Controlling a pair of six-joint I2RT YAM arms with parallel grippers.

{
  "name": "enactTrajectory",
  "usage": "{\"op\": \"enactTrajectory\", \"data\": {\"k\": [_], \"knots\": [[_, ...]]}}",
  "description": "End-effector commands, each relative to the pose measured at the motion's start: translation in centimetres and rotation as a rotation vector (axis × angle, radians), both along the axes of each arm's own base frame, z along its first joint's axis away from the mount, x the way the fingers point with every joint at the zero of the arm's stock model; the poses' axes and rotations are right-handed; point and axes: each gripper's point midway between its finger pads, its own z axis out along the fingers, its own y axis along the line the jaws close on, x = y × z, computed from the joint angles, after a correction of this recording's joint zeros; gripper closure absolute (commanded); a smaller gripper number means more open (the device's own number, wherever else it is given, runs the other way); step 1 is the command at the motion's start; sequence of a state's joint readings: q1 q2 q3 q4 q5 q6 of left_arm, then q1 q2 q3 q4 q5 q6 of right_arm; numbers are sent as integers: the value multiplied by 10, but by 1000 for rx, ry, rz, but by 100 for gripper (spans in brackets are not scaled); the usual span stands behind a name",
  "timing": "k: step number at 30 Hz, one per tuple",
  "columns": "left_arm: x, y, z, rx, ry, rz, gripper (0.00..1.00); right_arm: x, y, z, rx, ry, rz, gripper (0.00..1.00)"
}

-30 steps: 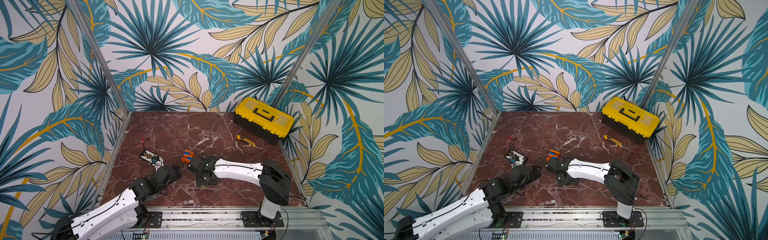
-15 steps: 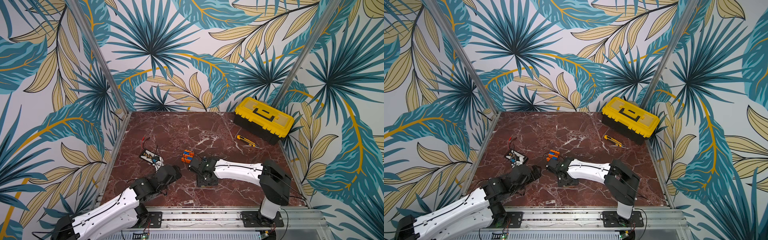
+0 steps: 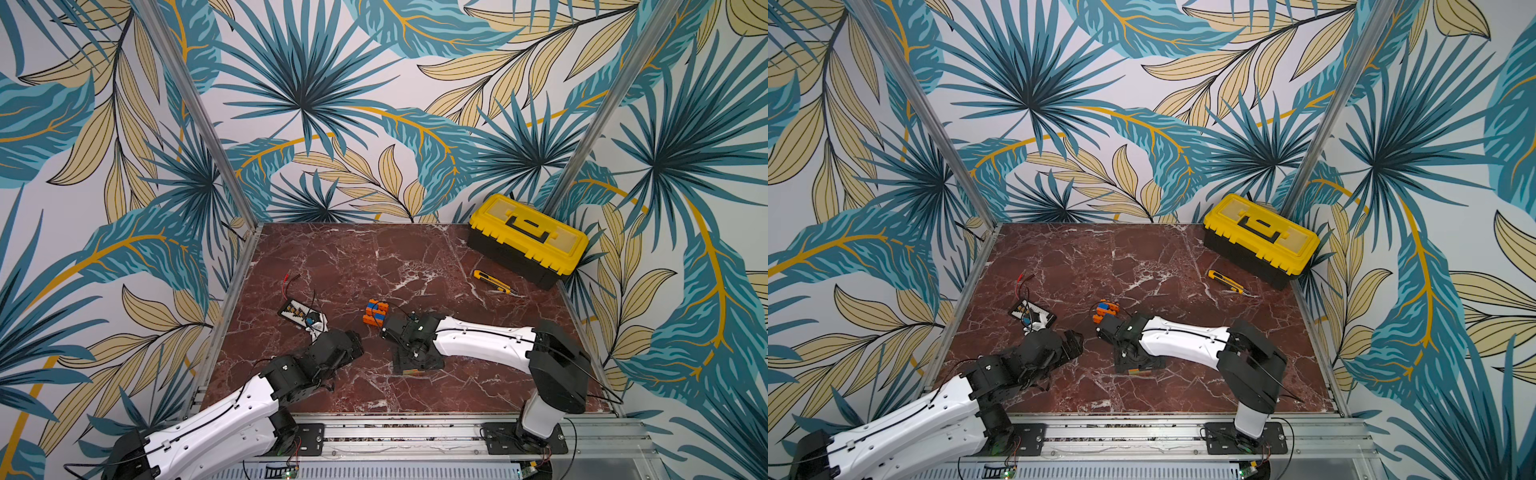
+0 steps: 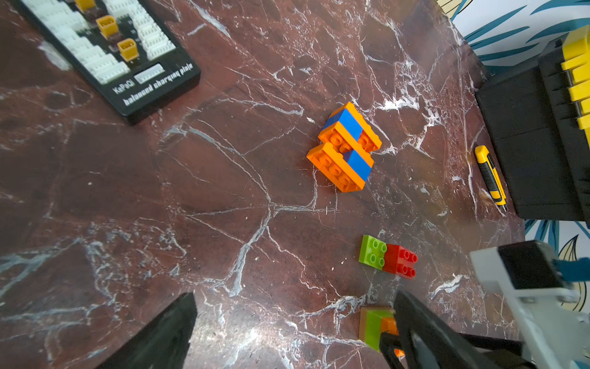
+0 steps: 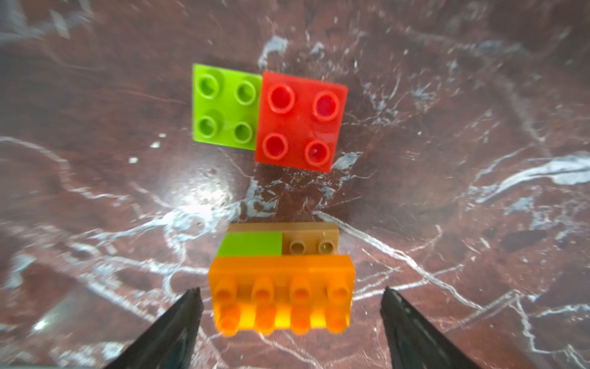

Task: Assemble the number 5 with lego
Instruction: Assemble the lego brick with the lego brick.

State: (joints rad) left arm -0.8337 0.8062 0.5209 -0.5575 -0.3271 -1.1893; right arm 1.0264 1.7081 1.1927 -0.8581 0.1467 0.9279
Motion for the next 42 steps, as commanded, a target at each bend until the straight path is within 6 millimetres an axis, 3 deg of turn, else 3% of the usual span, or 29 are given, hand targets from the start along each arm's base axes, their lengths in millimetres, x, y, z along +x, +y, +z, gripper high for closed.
{"op": "enactTrajectory", "data": {"k": [1,10,25,33,42], "knots": [[4,-8,0,-7,-15,-41,0,2,-12,7,7,-43,-19,11],[7,-24,0,-8,6,-93,0,-1,-22,-5,16,-16,-47,18],[7,-23,-3,-4,8,-87,0,-4,-25,-26,-35,30,-47,19],[8,-23,-4,-4,7,-86,0,-22,-47,-58,-159,130,-43,21],[8,-21,-5,-4,7,-76,0,-17,-41,-45,-132,104,-30,21]]}}
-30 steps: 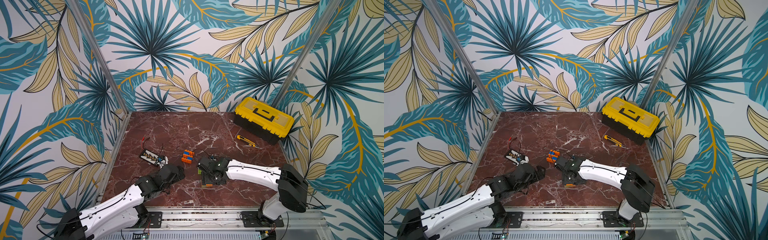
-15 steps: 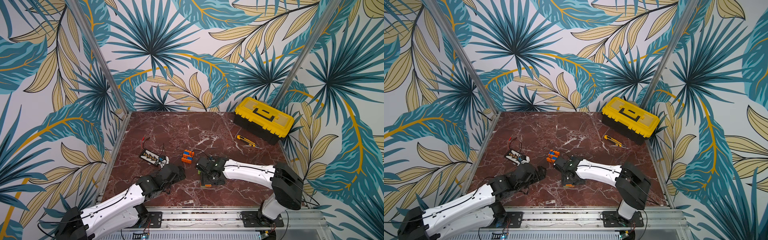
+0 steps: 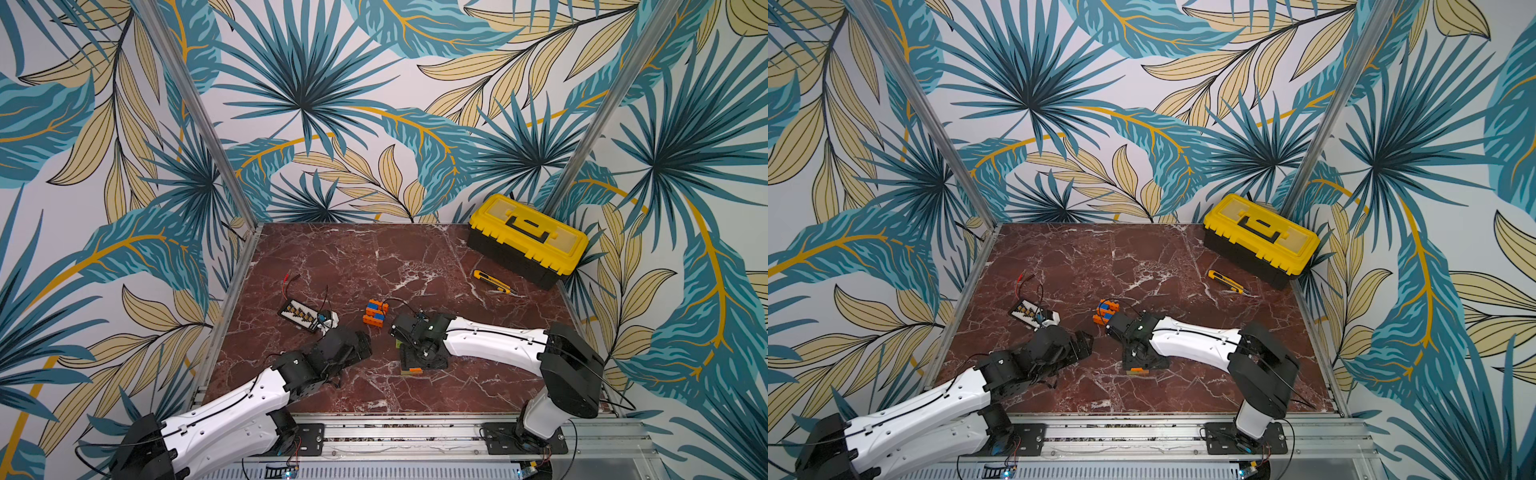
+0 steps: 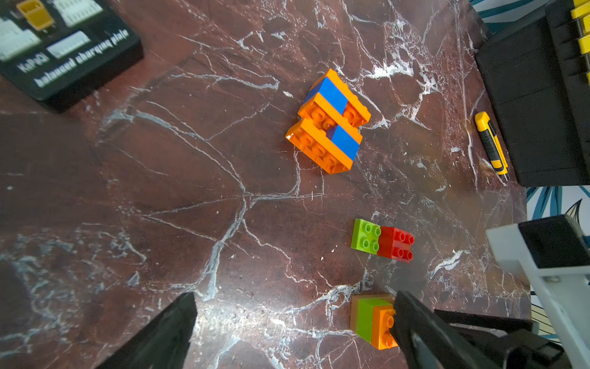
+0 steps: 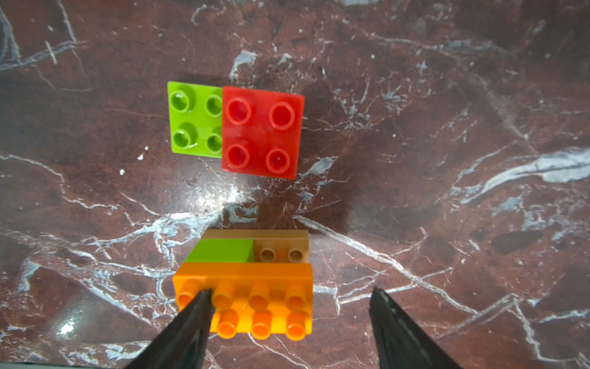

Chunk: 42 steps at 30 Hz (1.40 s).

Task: Assemble the number 5 with lego
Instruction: Assemble the lego brick with the lego brick, then pick up the lego brick from the center of the board.

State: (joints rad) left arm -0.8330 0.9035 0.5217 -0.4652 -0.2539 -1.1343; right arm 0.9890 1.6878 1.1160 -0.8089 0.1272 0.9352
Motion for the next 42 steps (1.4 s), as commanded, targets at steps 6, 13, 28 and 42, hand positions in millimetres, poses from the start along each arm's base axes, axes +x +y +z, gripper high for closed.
{"op": "enactTrajectory", "data": {"k": [6,13,28,42], "knots": [[4,0,9,3,-25,4,0,-8,-16,-10,-97,41,20,21],[4,1,12,-3,-34,3,0,-1,-9,18,-40,-17,27,20],[2,-1,16,-19,-37,-14,0,2,23,32,107,-48,33,5],[1,2,10,-31,-40,-3,0,0,30,9,98,-21,5,1]]}}
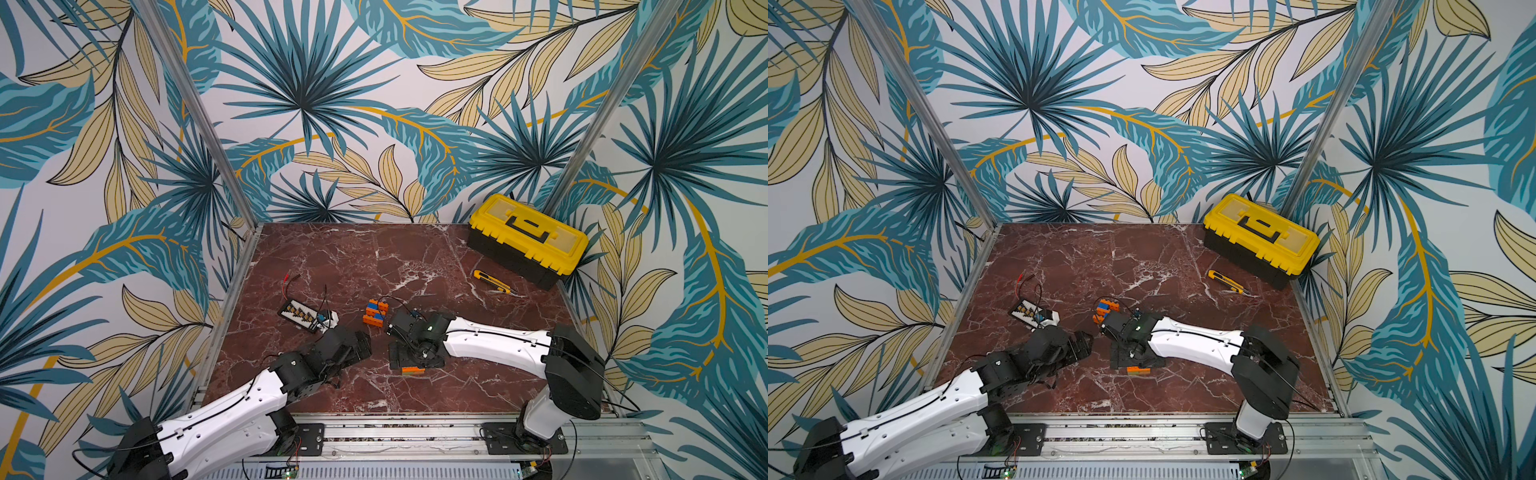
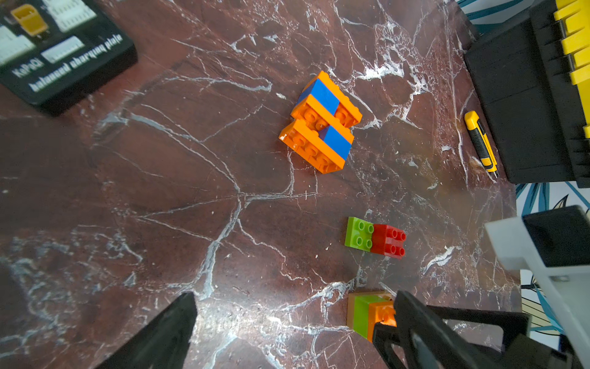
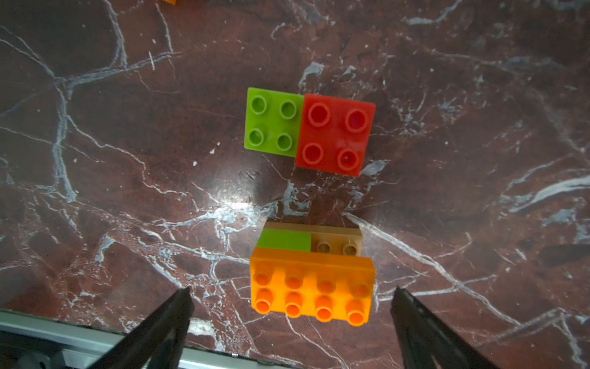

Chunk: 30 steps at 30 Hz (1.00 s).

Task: Assemble the number 5 with lego
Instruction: Pick up the lego brick from the center of the board.

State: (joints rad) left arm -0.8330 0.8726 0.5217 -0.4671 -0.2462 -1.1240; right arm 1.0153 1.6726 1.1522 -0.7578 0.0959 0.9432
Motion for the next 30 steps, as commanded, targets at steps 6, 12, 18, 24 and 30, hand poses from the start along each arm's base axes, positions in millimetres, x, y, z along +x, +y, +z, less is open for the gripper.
{"op": "enactTrajectory", "data": {"k": [6,12,18,24,30], "knots": [[2,3,3,-11,-26,14,0,-4,-2,-23,-54,37,-14,1],[0,5,0,-8,-16,18,0,-7,-16,-38,-131,56,-17,4],[0,6,-1,-7,-14,23,0,-13,-15,-57,-147,104,-16,12],[0,7,-2,-6,-10,28,0,-17,-21,-68,-175,123,-26,16],[1,6,-1,-5,-10,27,0,-19,-26,-78,-181,125,-37,20]]}}
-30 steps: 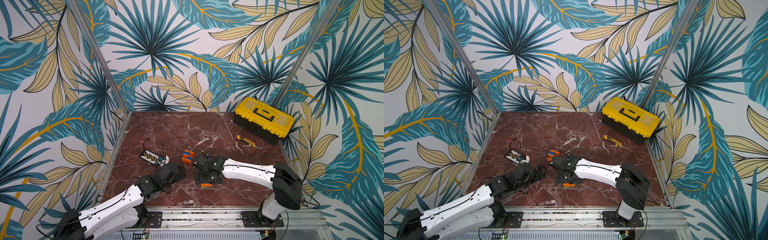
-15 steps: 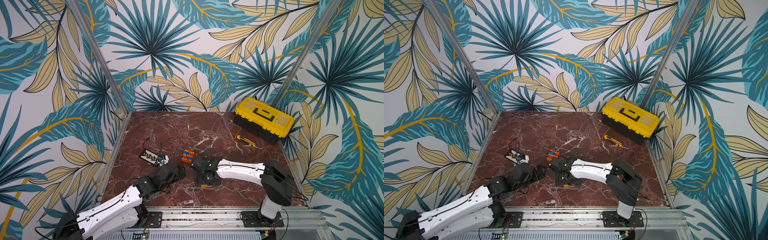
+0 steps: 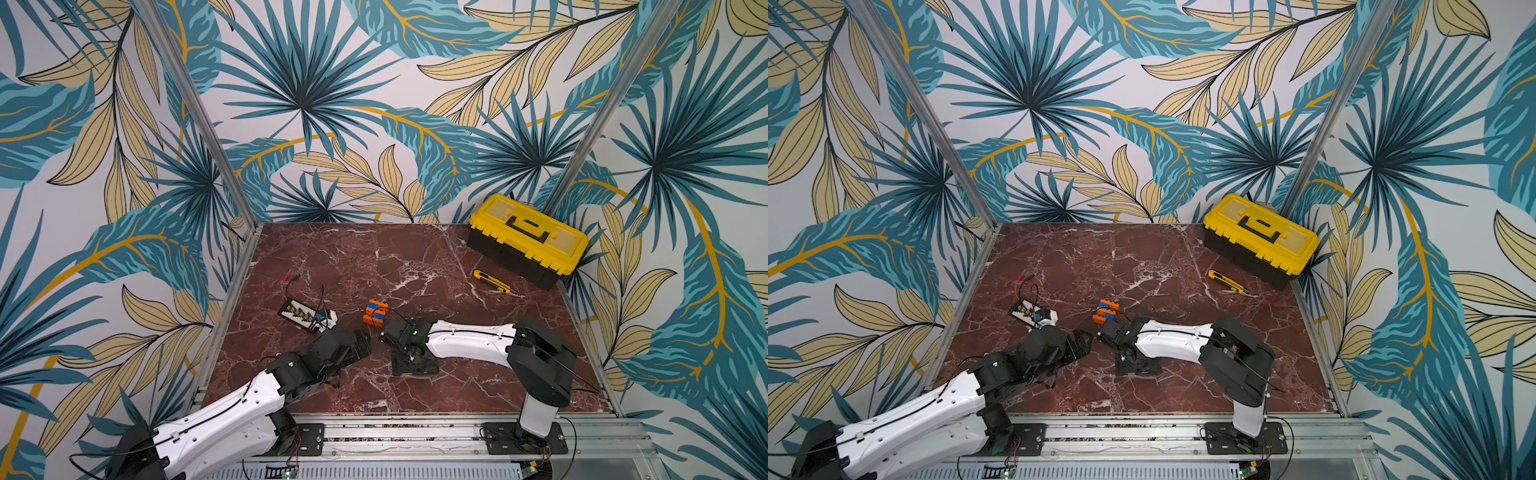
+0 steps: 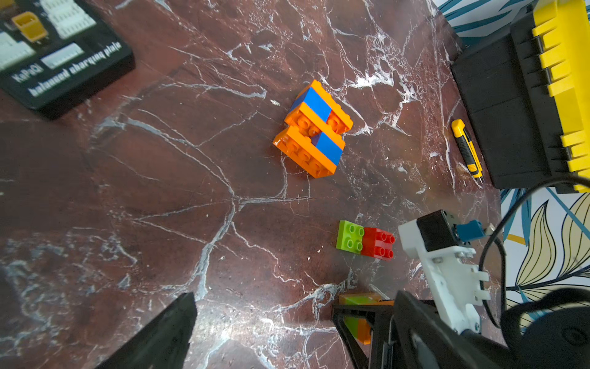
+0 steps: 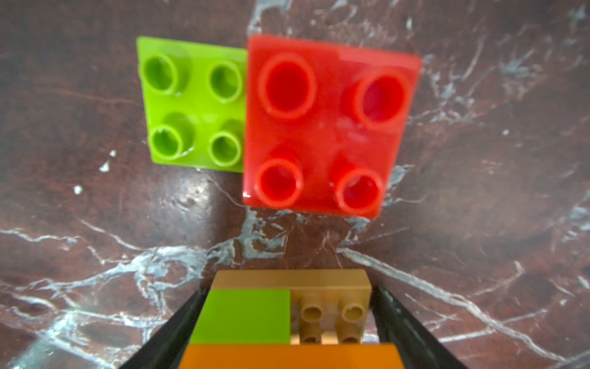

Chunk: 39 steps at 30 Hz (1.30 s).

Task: Assemble the number 5 with lego
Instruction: Pick up the lego brick from the center of the board.

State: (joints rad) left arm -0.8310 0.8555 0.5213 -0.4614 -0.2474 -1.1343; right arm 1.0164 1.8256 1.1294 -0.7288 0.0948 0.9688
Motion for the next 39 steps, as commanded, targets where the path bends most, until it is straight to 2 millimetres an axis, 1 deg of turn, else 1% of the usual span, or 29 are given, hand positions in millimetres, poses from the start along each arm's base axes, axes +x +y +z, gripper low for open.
{"op": "enactTrajectory", "data": {"k": [1,4,9,17,22,24,26,27,30,33,37,39], "knots": [[0,6,-6,17,3,17,0,-13,-17,-24,-61,46,-16,21],[-1,7,-6,18,6,18,0,-12,-17,-26,-62,40,-12,19],[-1,6,-5,16,3,16,0,-7,-17,-23,-64,20,-6,19],[-1,6,-3,18,1,11,0,-7,-15,-27,-58,27,-5,28],[1,5,0,27,-6,5,0,-6,-16,-25,-58,24,-7,29],[2,4,0,25,-7,5,0,-6,-16,-24,-58,22,-8,31],[2,2,-2,21,-2,0,0,-5,-17,-23,-57,18,-10,37],[2,1,-3,19,1,-1,0,-5,-17,-21,-53,15,-9,38],[3,-1,-3,20,2,-7,0,-2,-13,-7,-32,-3,1,40],[4,1,-1,23,-10,-3,0,5,-13,16,-12,-51,6,40],[6,2,-1,27,-16,-6,0,18,-17,50,3,-115,16,41],[8,3,-1,24,-14,-4,0,25,-22,62,9,-136,4,41]]}}
